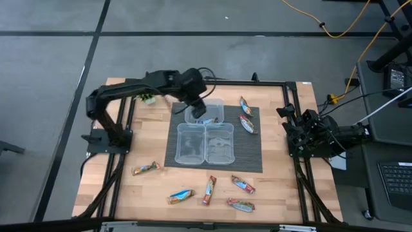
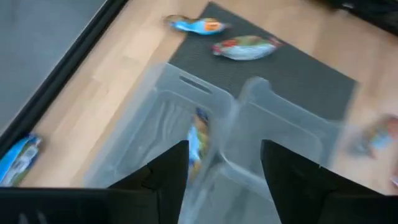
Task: Pick and place Granola Bars by type
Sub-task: Put the yellow granola bar into the bottom left transparent bin
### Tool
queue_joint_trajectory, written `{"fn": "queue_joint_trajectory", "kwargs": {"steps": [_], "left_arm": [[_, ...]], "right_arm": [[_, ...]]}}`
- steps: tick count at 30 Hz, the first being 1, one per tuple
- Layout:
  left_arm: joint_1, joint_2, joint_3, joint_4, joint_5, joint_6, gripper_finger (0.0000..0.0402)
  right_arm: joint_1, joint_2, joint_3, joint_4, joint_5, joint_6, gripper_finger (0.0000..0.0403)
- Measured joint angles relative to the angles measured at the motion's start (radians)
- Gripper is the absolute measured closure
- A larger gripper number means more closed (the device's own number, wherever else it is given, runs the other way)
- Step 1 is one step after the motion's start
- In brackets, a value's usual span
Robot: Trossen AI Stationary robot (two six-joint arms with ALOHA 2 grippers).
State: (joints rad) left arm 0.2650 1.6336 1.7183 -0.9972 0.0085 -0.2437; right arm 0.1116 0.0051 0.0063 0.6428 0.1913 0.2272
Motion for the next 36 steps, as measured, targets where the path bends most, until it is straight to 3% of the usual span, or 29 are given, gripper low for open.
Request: {"fn": "queue_joint_trajectory", "kwargs": {"steps": [6,11,16,21,23,27,32,36], "left_arm": [[-0.155,-0.224,0.055,-0.188,-0.041,-0.228,0.0236],[-0.373,-0.370,0.055,-0.217,-0.208,-0.444,0.0247],[-0.535,-0.389,0.055,-0.262,-0.249,-0.438,0.0255],[-0.643,-0.341,0.029,-0.533,-0.214,-0.611,0.0258],[-0.695,-0.327,-0.033,-0.583,-0.210,-0.683,0.0258],[-0.821,-0.334,-0.221,-0.490,-0.263,-0.758,0.0254],[-0.936,-0.334,-0.512,-0.479,-0.234,-1.042,0.0234],[-1.022,-0.333,-0.708,-0.264,-0.171,-1.121,0.0216]], "right_arm": [[0.000,0.000,0.000,-0.034,0.000,0.000,0.0059],[0.000,0.000,0.000,-0.040,0.000,0.000,0.0059],[0.000,0.000,0.000,-0.039,0.000,0.000,0.0059],[0.000,0.000,0.000,-0.039,0.000,0.027,0.0059],[0.000,0.000,0.000,-0.038,0.000,0.031,0.0059],[0.000,0.000,0.000,-0.041,0.000,0.029,0.0059],[0.000,0.000,0.000,-0.043,0.002,0.026,0.0059],[0.000,0.000,0.000,-0.044,0.011,0.026,0.0059]]}}
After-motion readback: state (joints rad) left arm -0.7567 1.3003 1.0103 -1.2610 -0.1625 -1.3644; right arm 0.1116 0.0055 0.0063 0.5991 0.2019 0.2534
